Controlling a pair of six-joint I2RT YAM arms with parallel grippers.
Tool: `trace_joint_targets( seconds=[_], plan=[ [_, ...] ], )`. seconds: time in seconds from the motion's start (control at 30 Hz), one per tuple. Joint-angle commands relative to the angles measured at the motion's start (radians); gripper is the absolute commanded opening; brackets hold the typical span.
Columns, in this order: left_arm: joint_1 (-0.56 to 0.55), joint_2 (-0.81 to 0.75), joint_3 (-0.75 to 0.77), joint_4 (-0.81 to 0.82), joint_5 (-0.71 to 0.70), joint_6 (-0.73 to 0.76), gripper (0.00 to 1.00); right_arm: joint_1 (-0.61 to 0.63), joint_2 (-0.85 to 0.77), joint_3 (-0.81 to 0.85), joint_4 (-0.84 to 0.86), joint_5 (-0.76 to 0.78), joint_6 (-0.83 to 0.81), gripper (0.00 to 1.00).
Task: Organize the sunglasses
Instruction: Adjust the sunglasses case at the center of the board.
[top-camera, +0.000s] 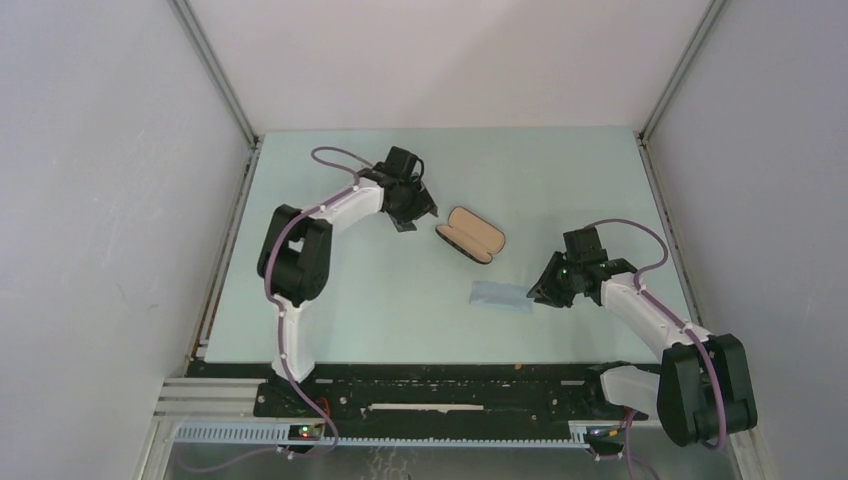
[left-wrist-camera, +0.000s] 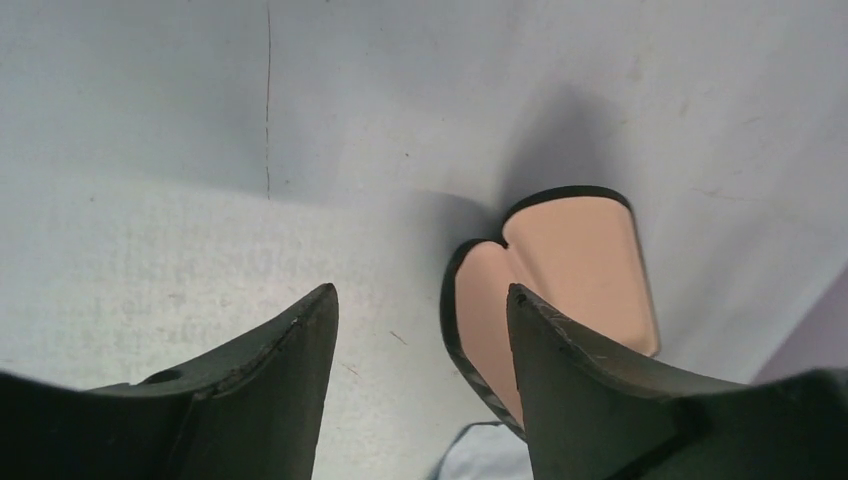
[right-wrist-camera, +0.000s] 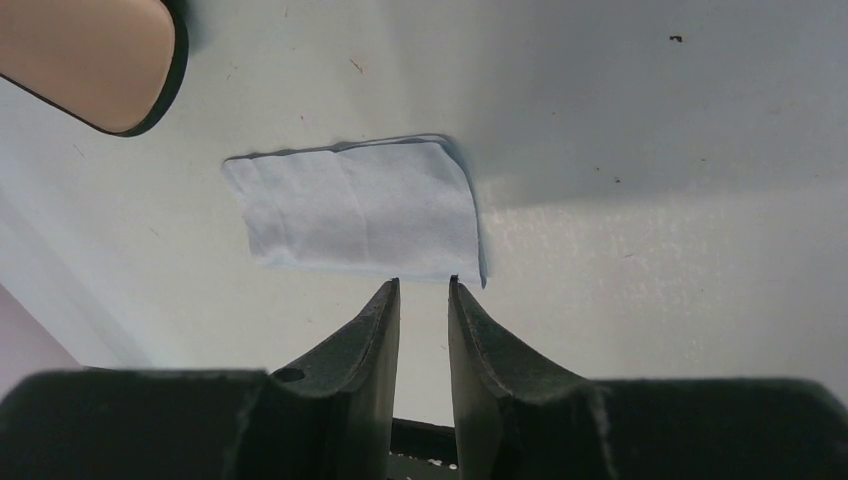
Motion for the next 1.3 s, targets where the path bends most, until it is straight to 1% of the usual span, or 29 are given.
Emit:
trace_joint_targets(
  seconds=[0.0, 0.1, 0.3, 0.43, 0.6, 0.7, 0.83, 0.97, 1.07, 1.17, 1.23, 1.27],
  plan=[
    [-0.001, 0.071, 0.127, -0.086, 0.002, 0.147, 0.66, 0.011, -0.009, 0.008, 0.015, 0.003, 0.015, 0.32],
    [-0.012, 0.113, 0.191, -0.143, 0.007, 0.202, 0.65, 0.013, -0.004, 0.012, 0.008, 0.002, 0.013, 0.32],
    [-0.016, 0.157, 0.208, -0.197, 0.023, 0.237, 0.63, 0.017, 0.009, 0.012, 0.012, 0.011, 0.023, 0.32],
    [-0.026, 0.154, 0.183, -0.192, 0.059, 0.244, 0.6, 0.017, 0.017, 0.014, 0.015, 0.011, 0.027, 0.32],
    [-0.052, 0.126, 0.138, -0.195, 0.078, 0.242, 0.6, 0.017, 0.01, 0.012, 0.008, 0.021, 0.023, 0.32],
    [-0.067, 0.098, 0.095, -0.177, 0.075, 0.235, 0.6, 0.017, 0.012, 0.014, 0.008, 0.02, 0.025, 0.32],
    [-0.068, 0.064, 0.072, -0.17, 0.034, 0.233, 0.61, 0.018, 0.005, 0.014, 0.011, 0.017, 0.026, 0.32],
    [-0.075, -0.018, 0.051, -0.167, -0.052, 0.237, 0.63, 0.018, -0.011, 0.012, -0.002, 0.032, 0.022, 0.32],
    [-0.096, -0.121, 0.011, -0.16, -0.154, 0.258, 0.65, 0.017, -0.025, 0.012, -0.024, 0.06, 0.012, 0.33],
    [-0.123, -0.238, -0.085, -0.114, -0.189, 0.271, 0.65, 0.017, -0.033, 0.011, -0.037, 0.084, -0.009, 0.36],
    [-0.174, -0.318, -0.153, -0.084, -0.217, 0.287, 0.66, 0.017, -0.041, 0.006, -0.029, 0.082, -0.026, 0.39],
    [-0.198, -0.345, -0.183, -0.067, -0.209, 0.297, 0.67, 0.017, -0.044, 0.004, -0.025, 0.083, -0.031, 0.4]
  ],
)
